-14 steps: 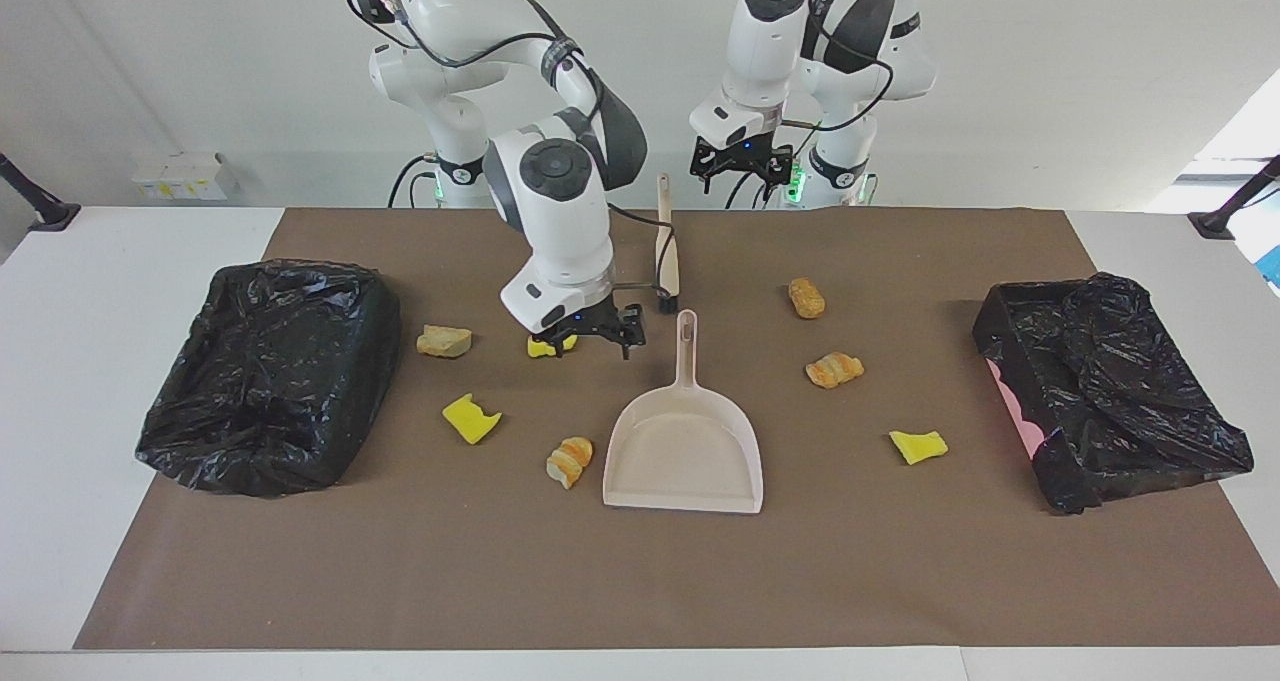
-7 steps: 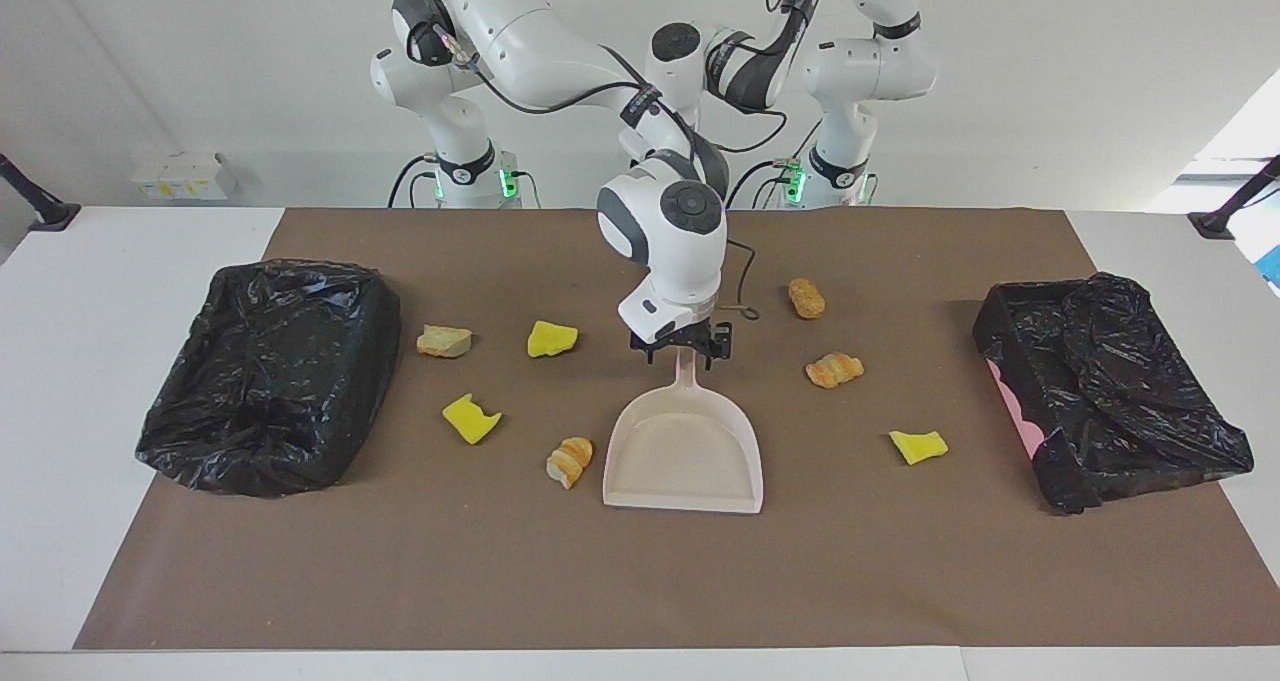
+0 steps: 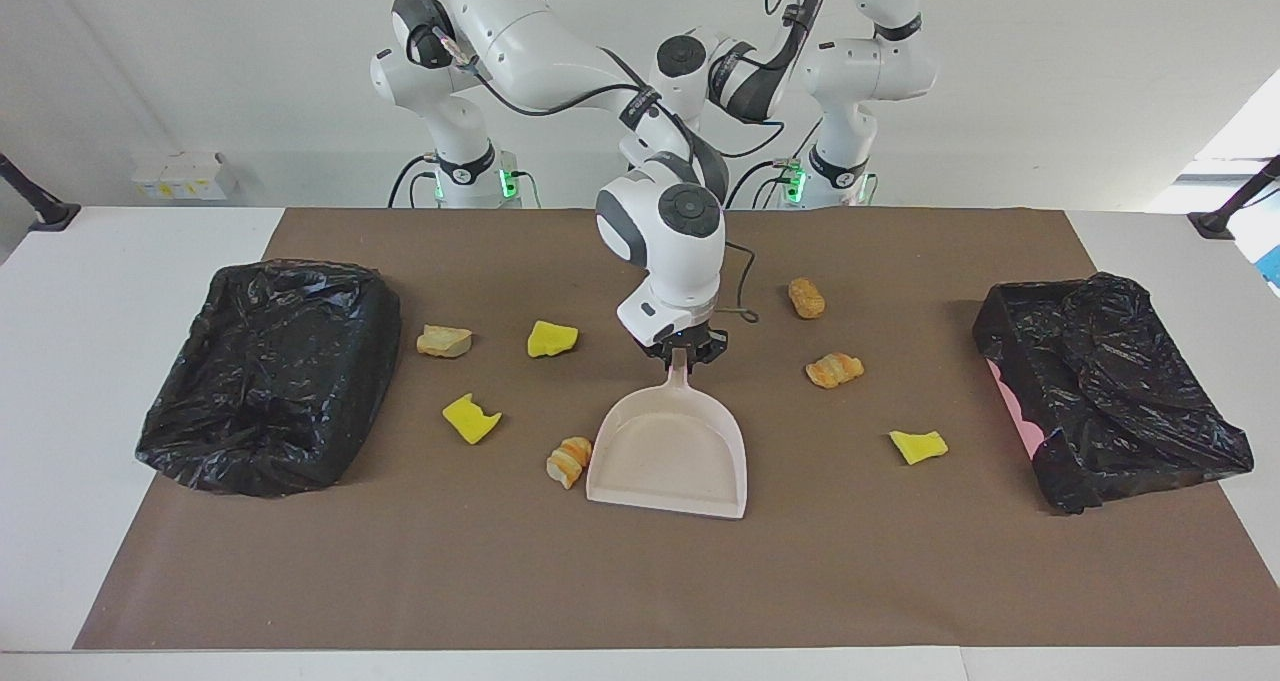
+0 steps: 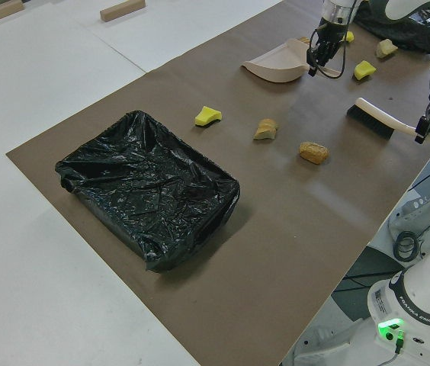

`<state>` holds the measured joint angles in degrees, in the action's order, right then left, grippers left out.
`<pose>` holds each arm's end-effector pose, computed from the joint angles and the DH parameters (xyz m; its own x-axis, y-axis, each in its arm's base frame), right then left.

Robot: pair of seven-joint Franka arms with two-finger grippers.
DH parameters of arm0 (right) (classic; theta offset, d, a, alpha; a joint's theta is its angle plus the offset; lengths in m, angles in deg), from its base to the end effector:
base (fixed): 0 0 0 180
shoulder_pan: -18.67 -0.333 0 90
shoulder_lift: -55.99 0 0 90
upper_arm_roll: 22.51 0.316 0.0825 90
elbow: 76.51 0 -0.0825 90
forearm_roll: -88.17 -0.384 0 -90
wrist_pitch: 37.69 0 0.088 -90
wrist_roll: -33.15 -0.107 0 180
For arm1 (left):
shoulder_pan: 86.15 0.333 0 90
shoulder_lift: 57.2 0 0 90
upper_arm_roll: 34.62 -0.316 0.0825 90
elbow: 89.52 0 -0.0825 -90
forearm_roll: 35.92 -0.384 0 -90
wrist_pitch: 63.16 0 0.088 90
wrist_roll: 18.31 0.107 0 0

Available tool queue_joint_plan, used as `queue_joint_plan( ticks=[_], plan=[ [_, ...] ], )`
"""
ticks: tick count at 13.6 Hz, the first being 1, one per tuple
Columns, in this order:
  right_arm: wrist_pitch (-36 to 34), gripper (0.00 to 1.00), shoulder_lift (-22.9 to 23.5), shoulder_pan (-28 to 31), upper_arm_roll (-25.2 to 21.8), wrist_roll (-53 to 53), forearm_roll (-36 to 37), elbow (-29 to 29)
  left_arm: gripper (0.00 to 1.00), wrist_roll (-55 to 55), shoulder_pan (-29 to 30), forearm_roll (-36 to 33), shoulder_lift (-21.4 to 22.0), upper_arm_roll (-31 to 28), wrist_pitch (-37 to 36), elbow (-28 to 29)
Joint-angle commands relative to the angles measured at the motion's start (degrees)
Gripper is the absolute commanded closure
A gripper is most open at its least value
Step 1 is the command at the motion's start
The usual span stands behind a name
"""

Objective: Sweep and dump trash in bin
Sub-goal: 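Grasp the dustpan handle with the right gripper and lift it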

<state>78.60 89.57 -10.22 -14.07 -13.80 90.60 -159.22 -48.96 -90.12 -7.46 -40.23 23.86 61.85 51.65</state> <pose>0.5790 0.4149 0.3509 0.9847 -0.1723 -0.0273 -0.1732 -0.9843 -0.0339 0.1973 -0.4039 0.3432 0.9653 -0.2135 -0.1503 -0.2075 -0.9767 0.0547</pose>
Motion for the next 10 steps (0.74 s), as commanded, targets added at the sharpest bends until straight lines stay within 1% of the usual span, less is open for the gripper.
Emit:
queue_joint_plan(
  ticks=[1,2,3,7,8,10],
  plan=[
    [-0.98,1.00,-0.62,1.11,0.96,0.64,-1.29,0.63,0.77,-0.63,0.45,1.16,0.34,0.24,-0.64,0.24],
    [-0.98,1.00,-0.88,1.11,0.96,0.64,-1.29,0.45,0.92,-1.15,0.28,1.16,0.43,0.24,-1.08,0.24],
    [-0.98,1.00,-0.97,1.11,0.96,0.72,-1.38,0.19,1.00,-1.24,0.37,0.81,0.60,0.24,-2.22,0.07],
    [-1.50,1.00,-1.50,1.20,0.87,0.99,-1.21,-0.17,1.00,-1.16,1.07,-0.24,1.83,-0.29,-5.21,-0.29],
    [-2.29,1.00,-2.11,2.07,0.78,2.29,-1.12,-0.08,1.00,-1.16,1.16,-1.64,2.53,-0.81,-5.65,-0.20],
    [-4.22,1.00,-4.21,3.65,0.78,11.65,-0.85,-0.17,1.00,-0.20,1.42,-3.74,3.50,-4.92,-9.24,-0.29]
  ],
)
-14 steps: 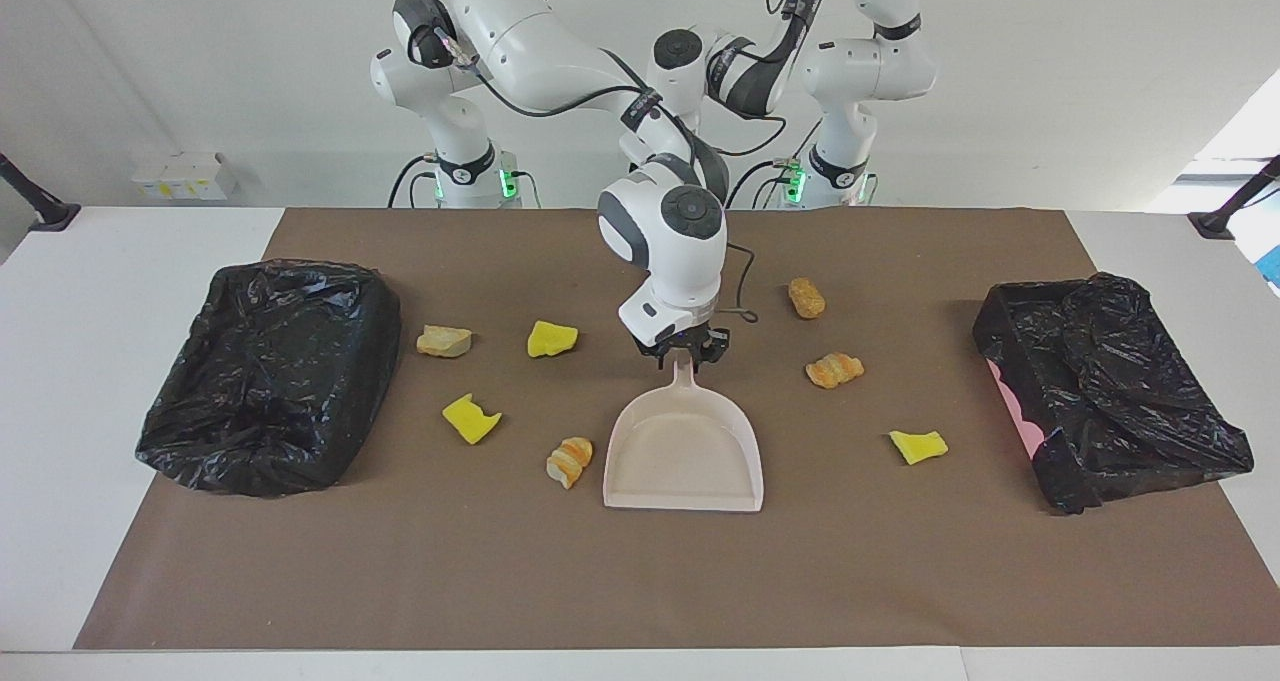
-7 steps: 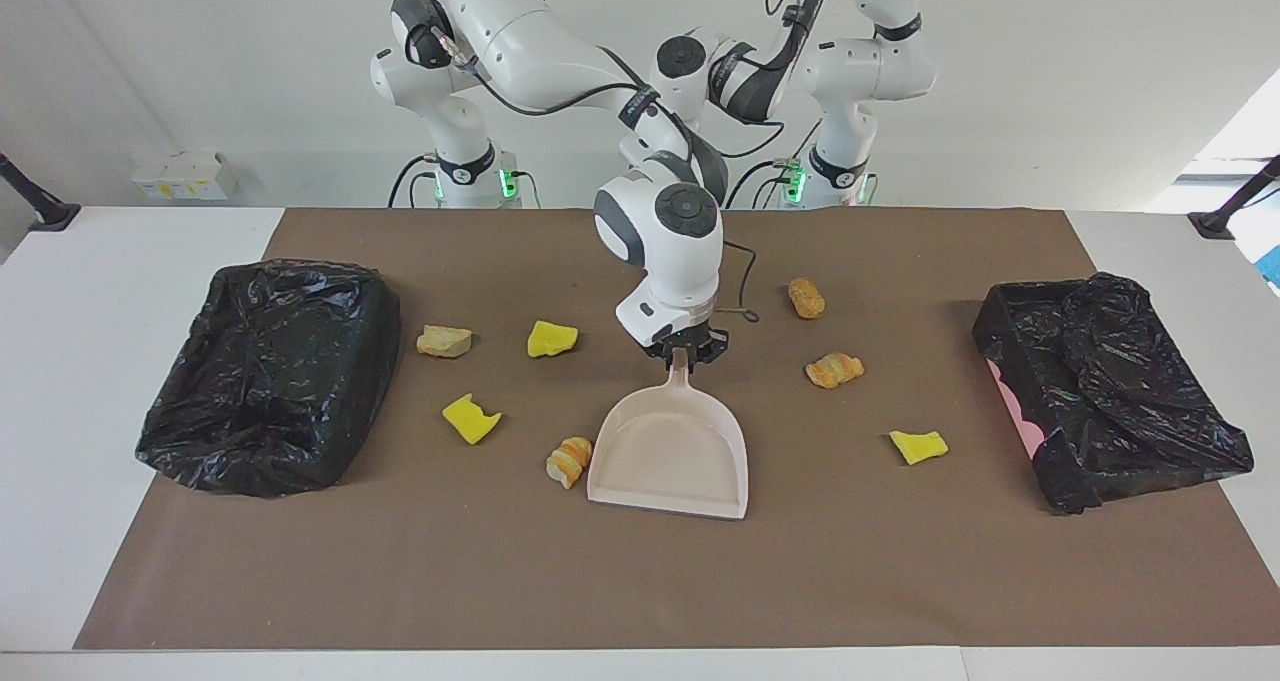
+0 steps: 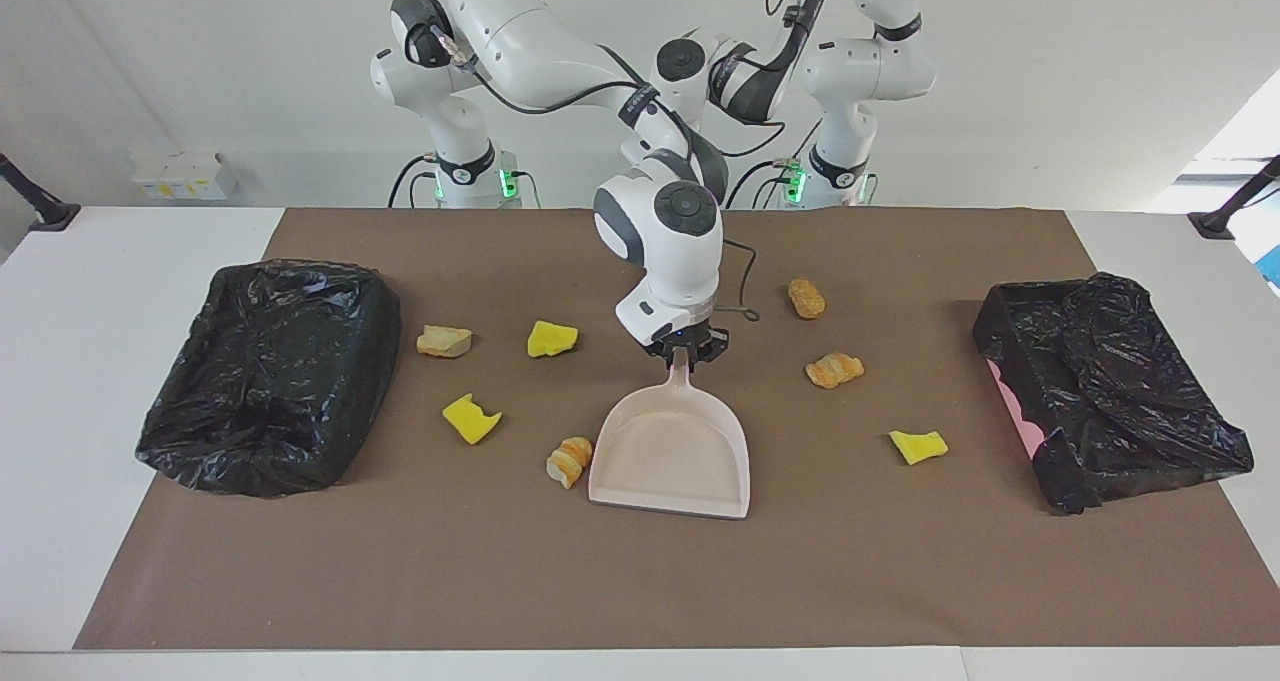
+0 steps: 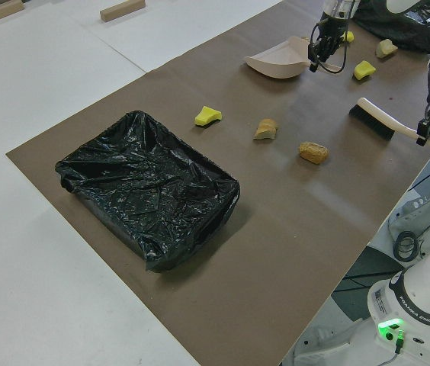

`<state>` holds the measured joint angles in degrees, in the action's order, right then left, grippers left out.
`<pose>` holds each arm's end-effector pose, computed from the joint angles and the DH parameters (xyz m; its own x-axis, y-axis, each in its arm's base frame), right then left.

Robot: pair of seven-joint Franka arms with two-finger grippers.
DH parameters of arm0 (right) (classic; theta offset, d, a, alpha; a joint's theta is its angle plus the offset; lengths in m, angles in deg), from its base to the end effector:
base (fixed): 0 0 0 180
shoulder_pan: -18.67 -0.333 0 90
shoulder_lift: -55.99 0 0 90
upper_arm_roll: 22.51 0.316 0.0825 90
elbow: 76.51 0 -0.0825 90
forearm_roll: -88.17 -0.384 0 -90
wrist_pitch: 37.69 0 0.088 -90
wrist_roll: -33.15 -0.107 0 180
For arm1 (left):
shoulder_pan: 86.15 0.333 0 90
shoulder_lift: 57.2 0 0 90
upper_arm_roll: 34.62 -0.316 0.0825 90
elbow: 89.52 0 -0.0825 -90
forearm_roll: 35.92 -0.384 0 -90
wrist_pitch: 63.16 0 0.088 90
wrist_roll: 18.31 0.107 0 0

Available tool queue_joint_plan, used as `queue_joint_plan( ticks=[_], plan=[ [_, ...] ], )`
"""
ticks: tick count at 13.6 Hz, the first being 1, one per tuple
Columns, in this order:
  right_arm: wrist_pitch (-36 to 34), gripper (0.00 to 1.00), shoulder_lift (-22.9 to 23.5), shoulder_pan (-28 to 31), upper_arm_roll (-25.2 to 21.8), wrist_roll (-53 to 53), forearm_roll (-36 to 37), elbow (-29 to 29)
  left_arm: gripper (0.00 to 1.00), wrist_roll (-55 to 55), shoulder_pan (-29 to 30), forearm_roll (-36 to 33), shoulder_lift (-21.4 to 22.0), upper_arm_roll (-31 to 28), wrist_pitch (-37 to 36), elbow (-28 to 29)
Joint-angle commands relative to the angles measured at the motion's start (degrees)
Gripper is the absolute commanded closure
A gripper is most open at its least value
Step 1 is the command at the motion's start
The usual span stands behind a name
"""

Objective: Sweep and dump trash in bin
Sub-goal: 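Grasp the dustpan handle with the right gripper and lift it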

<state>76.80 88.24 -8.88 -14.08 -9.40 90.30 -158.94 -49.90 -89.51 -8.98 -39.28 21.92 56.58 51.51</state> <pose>0.5860 0.3997 0.3668 0.9923 -0.1210 -0.0282 -0.1219 -0.9919 -0.0344 0.2065 -0.3883 0.3450 0.9651 -0.1723 -0.1974 -0.1761 -0.9844 -0.0016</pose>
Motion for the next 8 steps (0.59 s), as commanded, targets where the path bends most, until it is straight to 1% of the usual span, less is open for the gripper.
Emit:
queue_joint_plan(
  ticks=[1,3,5,7,8],
  plan=[
    [-3.30,1.00,-3.94,3.54,0.80,12.10,-0.63,-0.54,1.00,1.62,0.37,-4.41,2.82,-6.15,-5.55,-0.32],
    [-6.45,1.00,-6.14,6.00,0.97,21.85,-0.98,-0.71,1.00,3.29,0.01,-7.15,3.87,-11.34,-9.33,-0.59],
    [-10.32,1.00,-7.81,7.59,0.97,36.85,-1.16,-1.06,1.00,4.08,0.10,-10.83,4.32,-16.87,-9.53,-0.59],
    [-13.05,1.00,-9.39,8.47,0.97,46.65,-1.25,-1.85,1.00,8.80,0.80,-18.02,3.00,-22.85,-9.35,-2.16],
    [-13.85,1.00,-10.09,8.82,0.97,50.17,-1.25,-2.64,1.00,12.14,0.98,-20.06,1.17,-25.84,-8.83,-2.87]
  ],
)
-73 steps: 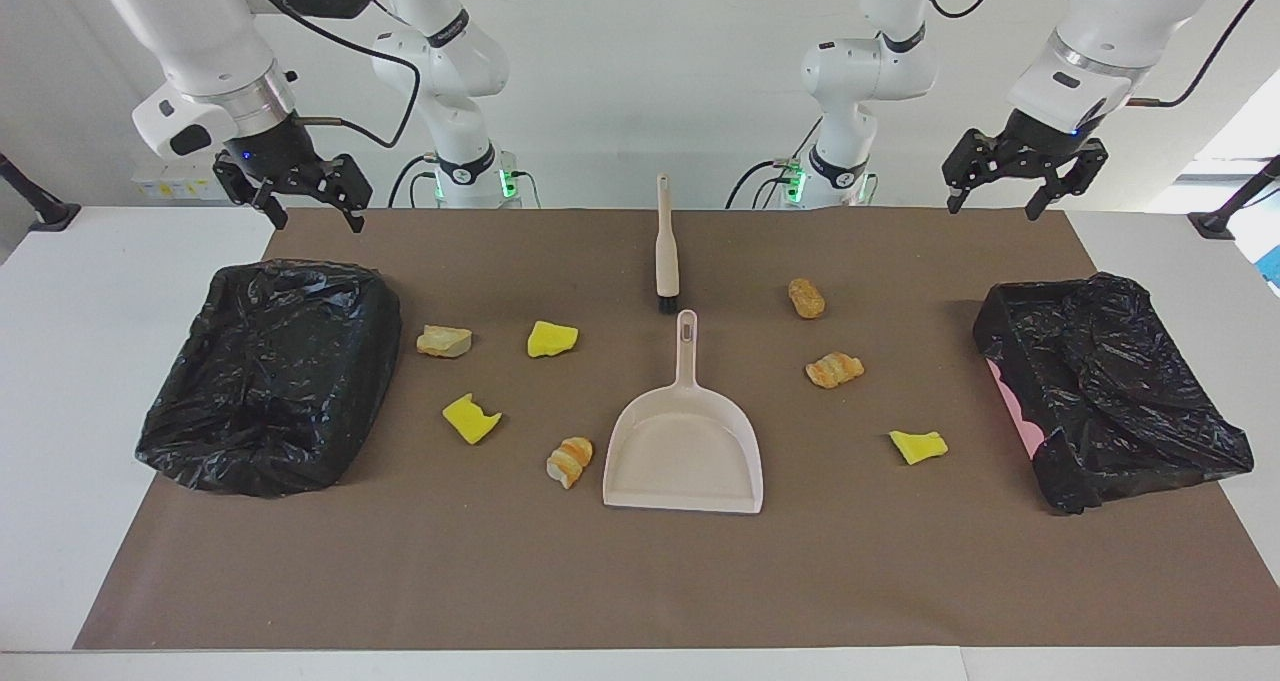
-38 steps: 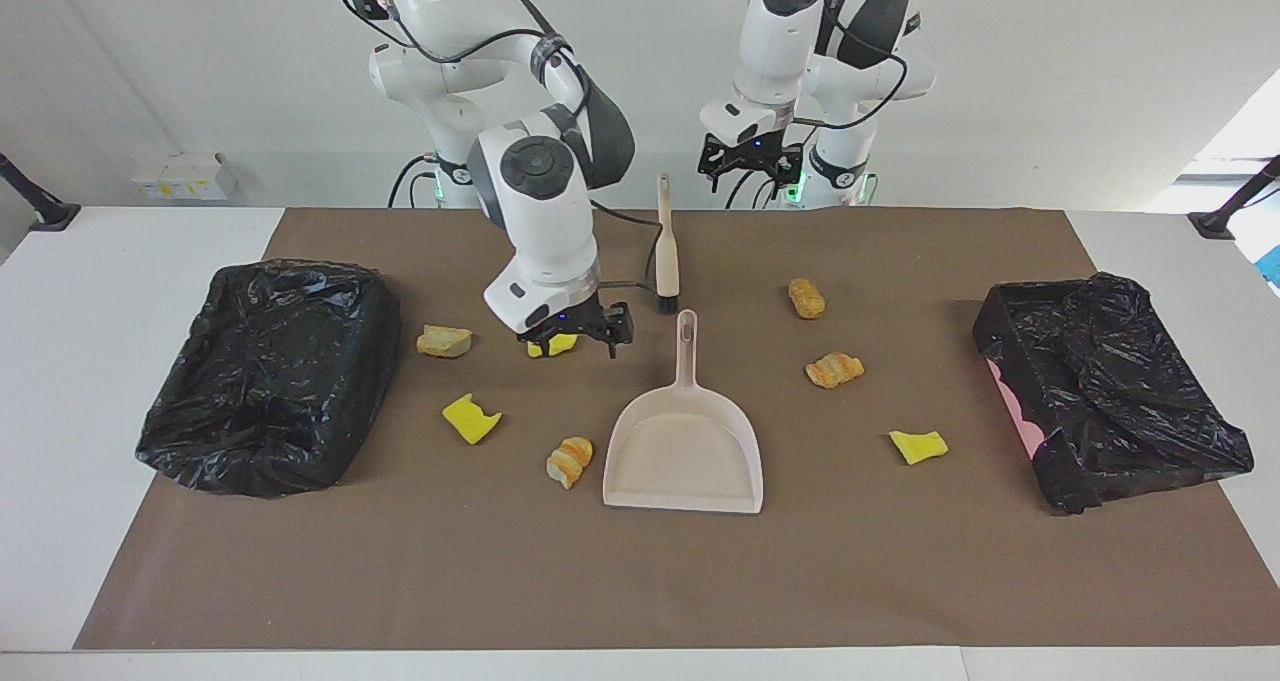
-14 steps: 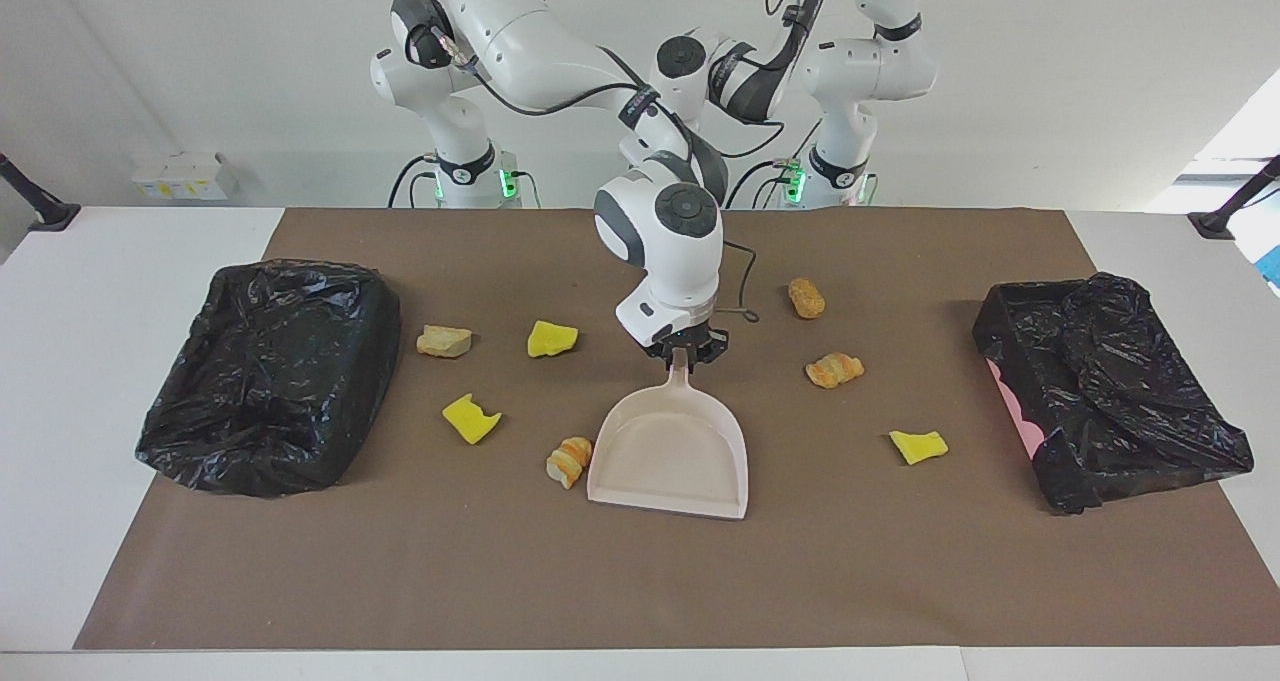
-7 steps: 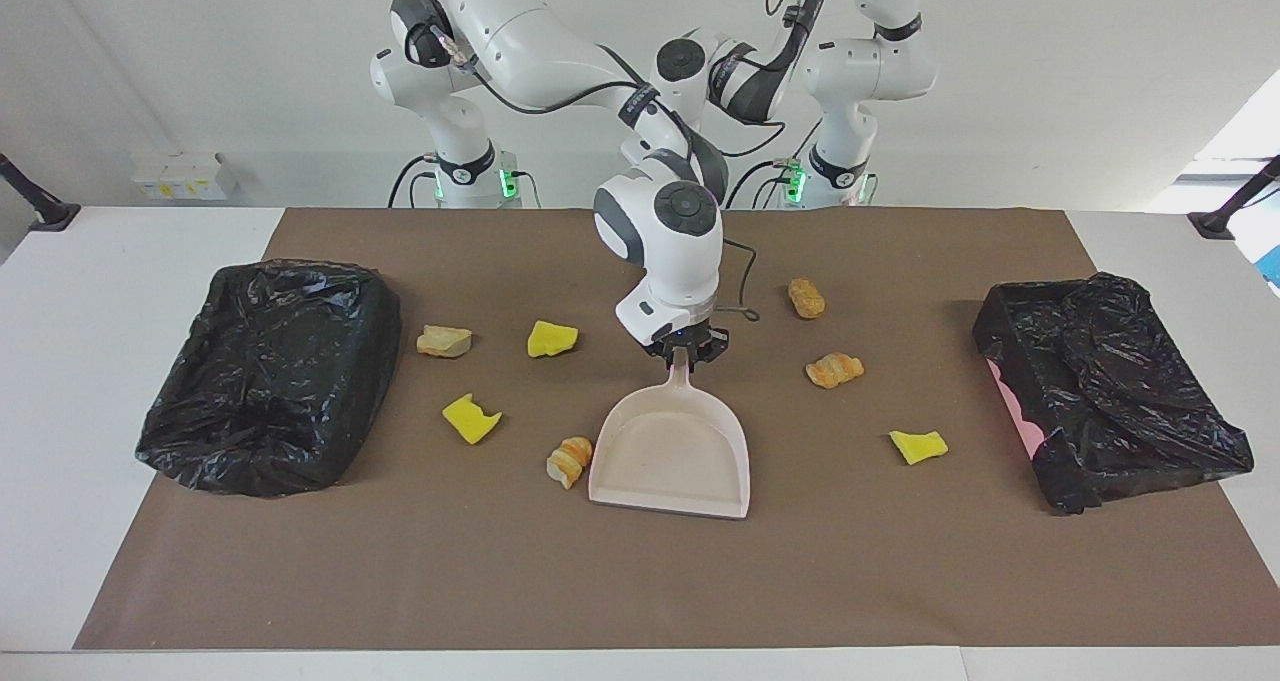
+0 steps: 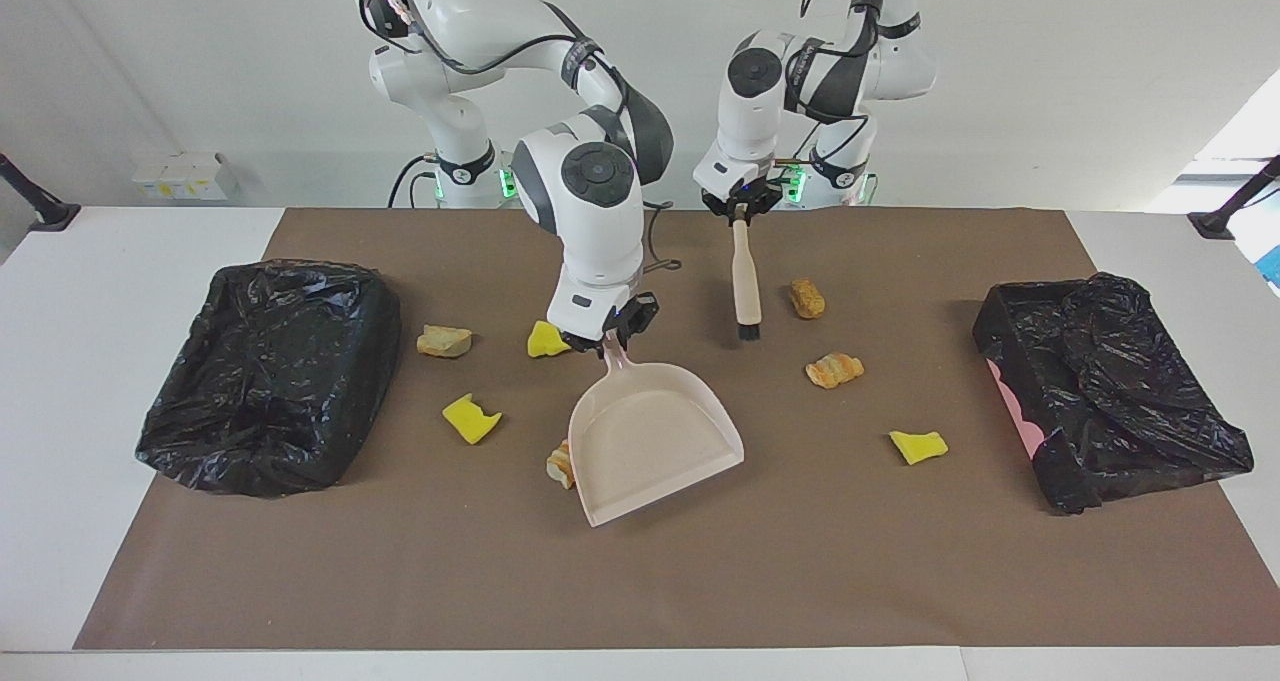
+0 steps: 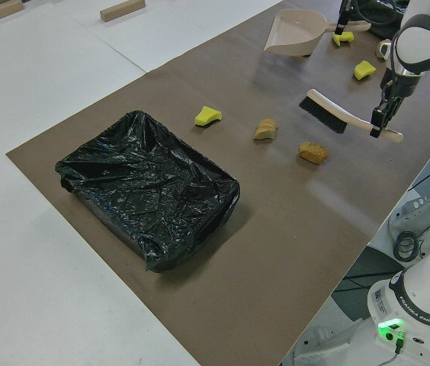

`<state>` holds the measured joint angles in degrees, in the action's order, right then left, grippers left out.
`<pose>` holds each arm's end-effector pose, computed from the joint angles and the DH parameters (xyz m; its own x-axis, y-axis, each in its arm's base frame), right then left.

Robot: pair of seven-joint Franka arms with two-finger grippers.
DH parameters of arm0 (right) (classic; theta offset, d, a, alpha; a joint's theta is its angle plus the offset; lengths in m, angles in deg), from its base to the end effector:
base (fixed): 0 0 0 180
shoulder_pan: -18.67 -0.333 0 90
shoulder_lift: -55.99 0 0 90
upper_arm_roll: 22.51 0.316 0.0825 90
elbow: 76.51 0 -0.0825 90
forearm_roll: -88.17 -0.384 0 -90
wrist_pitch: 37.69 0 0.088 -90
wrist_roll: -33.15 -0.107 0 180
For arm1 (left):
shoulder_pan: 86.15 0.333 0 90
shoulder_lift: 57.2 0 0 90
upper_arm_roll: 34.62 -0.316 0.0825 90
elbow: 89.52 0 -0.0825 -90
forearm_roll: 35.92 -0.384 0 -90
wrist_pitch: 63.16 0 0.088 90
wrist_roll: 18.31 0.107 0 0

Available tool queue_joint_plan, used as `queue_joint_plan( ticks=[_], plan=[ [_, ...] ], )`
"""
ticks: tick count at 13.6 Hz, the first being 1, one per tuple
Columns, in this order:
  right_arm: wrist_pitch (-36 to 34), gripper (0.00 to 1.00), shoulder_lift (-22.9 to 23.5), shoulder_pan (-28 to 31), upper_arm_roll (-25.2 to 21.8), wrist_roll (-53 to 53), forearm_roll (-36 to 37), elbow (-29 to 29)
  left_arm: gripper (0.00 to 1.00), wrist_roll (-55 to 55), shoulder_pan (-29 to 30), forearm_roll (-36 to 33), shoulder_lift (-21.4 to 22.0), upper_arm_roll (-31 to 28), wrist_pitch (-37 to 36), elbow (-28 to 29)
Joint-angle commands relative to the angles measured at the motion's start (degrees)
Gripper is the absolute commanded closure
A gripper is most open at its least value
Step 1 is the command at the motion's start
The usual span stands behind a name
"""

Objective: Sweep and dump trash in bin
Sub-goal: 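Place the dustpan near the chunks while the left gripper grasps the brush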

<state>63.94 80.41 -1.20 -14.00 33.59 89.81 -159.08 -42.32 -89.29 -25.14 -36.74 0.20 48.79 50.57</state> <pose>0.6016 0.3046 0.4410 0.8736 0.4786 -0.0886 0.4775 -0.8780 -0.0345 0.3236 -0.2682 0.3942 0.9843 -0.0975 -0.1474 -0.1145 -0.9871 -0.1122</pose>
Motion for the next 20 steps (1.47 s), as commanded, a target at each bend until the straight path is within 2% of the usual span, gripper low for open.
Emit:
queue_joint_plan(
  ticks=[1,4,6,8,9,12,15,20],
  plan=[
    [-1.52,1.00,-2.97,1.32,0.89,12.34,-0.68,-3.56,1.00,7.29,0.85,-6.62,-3.65,-7.45,-0.95,-3.59],
    [-1.62,1.00,-5.08,1.40,0.81,28.17,0.28,-7.33,1.00,14.49,0.59,-15.15,-12.18,-18.17,-0.86,-12.19],
    [-0.83,1.00,-7.00,0.88,0.72,36.70,0.90,-10.84,1.00,23.09,0.59,-19.10,-16.58,-25.12,0.19,-16.94],
    [-0.47,1.00,-9.29,-0.78,0.80,42.86,7.63,-14.10,1.00,28.21,0.59,-23.68,-20.71,-30.49,4.48,-20.02],
    [0.22,1.00,-10.52,-0.97,0.89,44.28,8.54,-16.64,1.00,29.89,0.59,-24.83,-23.25,-32.25,5.20,-22.39],
    [10.39,1.00,-15.97,-1.06,0.81,45.17,9.34,-28.94,1.00,35.16,0.59,-26.60,-29.85,-35.60,5.99,-28.29],
    [12.35,1.00,-16.16,-1.06,0.89,49.30,9.34,-29.76,1.00,36.14,0.76,-28.18,-31.45,-35.96,7.06,-27.95],
    [15.16,1.00,-13.44,-2.99,0.81,49.22,9.52,-30.02,1.00,40.18,0.06,-27.39,-29.70,-35.44,-0.05,-26.29]
  ],
)
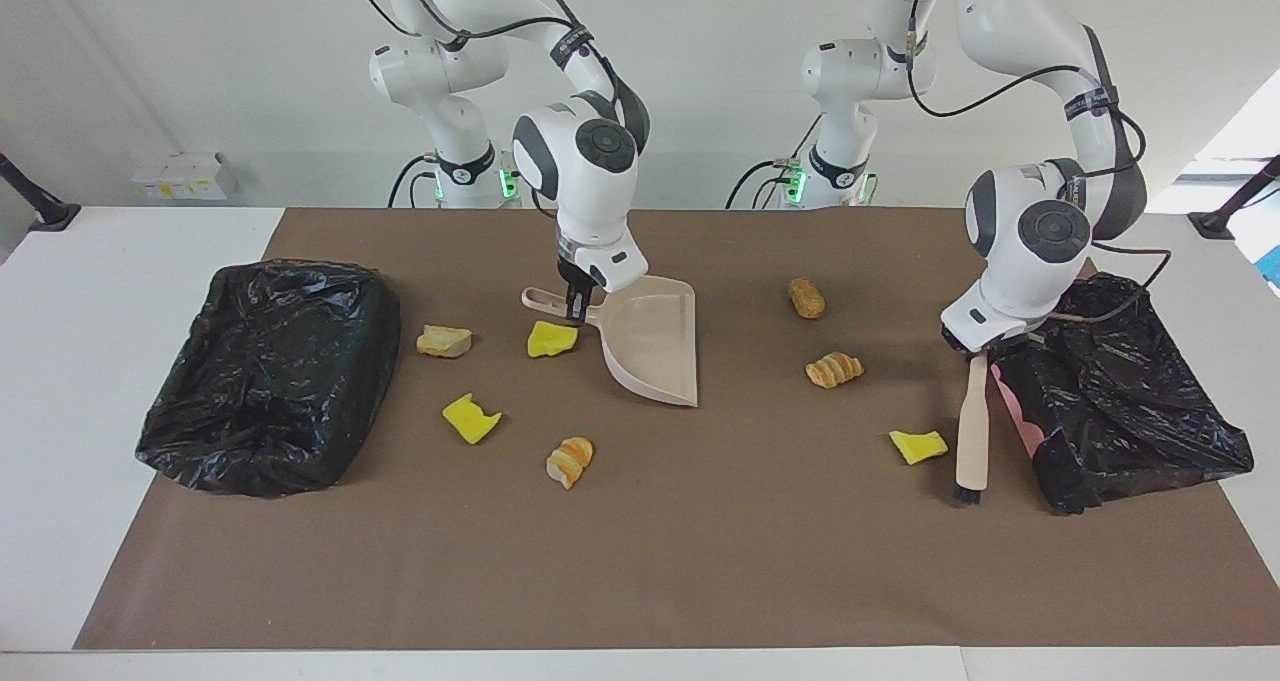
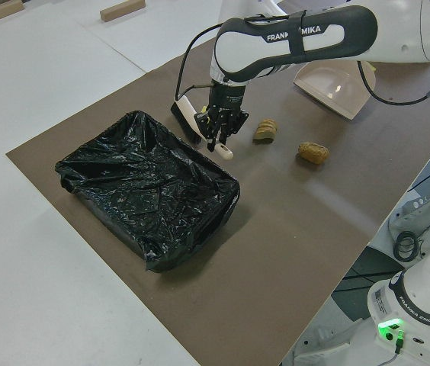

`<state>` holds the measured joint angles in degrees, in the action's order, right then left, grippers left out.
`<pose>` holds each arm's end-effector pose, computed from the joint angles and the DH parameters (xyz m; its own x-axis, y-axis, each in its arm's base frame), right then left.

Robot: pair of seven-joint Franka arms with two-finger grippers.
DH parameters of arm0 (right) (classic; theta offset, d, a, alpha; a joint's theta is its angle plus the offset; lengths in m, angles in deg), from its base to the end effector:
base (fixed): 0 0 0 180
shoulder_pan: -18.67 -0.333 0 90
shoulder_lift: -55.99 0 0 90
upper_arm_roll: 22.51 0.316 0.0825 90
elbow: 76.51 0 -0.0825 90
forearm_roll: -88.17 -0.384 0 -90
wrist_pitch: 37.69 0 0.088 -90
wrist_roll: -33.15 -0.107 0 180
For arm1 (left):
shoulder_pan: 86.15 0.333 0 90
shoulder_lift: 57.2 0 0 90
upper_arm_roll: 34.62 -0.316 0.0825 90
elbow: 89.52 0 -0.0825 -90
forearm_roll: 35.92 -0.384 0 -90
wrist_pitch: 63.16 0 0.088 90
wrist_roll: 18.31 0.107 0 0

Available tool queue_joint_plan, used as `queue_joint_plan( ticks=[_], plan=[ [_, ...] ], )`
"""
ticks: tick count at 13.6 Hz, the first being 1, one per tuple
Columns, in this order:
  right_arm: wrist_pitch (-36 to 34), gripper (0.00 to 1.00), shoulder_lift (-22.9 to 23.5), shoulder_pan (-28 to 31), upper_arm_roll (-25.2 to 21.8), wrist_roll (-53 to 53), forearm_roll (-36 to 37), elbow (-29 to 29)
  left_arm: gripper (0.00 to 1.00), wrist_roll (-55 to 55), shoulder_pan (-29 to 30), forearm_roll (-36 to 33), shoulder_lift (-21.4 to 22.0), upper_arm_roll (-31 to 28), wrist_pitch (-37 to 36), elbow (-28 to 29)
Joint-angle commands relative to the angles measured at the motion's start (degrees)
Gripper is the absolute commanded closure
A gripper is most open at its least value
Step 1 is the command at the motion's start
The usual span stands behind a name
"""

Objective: Sweep and dump trash in bin
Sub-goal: 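Place the dustpan near the chunks while the left gripper grasps the brush, then sweep the chunks toward the dustpan with the brush in the left gripper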

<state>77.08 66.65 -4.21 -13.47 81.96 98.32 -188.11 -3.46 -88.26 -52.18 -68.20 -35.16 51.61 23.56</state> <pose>0.5011 0.2963 0.3773 0.0749 0.9813 -0.1773 0.9966 -0.0796 -0.0195 0.5767 0.0009 0.3628 0.8943 -0.3838 -0.2299 -0.4268 -0.8861 -0.1808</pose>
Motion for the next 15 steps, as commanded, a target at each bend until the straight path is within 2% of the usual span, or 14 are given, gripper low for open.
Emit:
queue_joint_plan(
  ticks=[1,5,8,13,15],
  plan=[
    [2.56,1.00,0.68,-1.11,0.27,0.67,1.01,-0.99,1.00,1.84,-1.24,-0.17,2.29,0.28,-3.58,1.87],
    [4.06,1.00,1.56,-1.38,0.27,0.58,1.89,-1.07,1.00,8.16,-2.38,9.74,4.49,0.63,-6.21,5.21],
    [4.06,1.00,1.56,-1.38,0.27,0.58,1.89,-1.25,1.00,8.71,-4.49,10.20,7.30,1.85,-6.31,9.43],
    [4.94,1.00,1.47,-1.12,0.27,0.58,1.89,-2.13,1.00,7.83,-4.84,14.41,10.64,7.12,-6.22,14.79],
    [5.02,1.00,1.56,-1.21,0.27,0.50,1.89,-2.30,1.00,7.74,-5.02,15.73,11.35,10.89,-5.87,15.76]
  ],
)
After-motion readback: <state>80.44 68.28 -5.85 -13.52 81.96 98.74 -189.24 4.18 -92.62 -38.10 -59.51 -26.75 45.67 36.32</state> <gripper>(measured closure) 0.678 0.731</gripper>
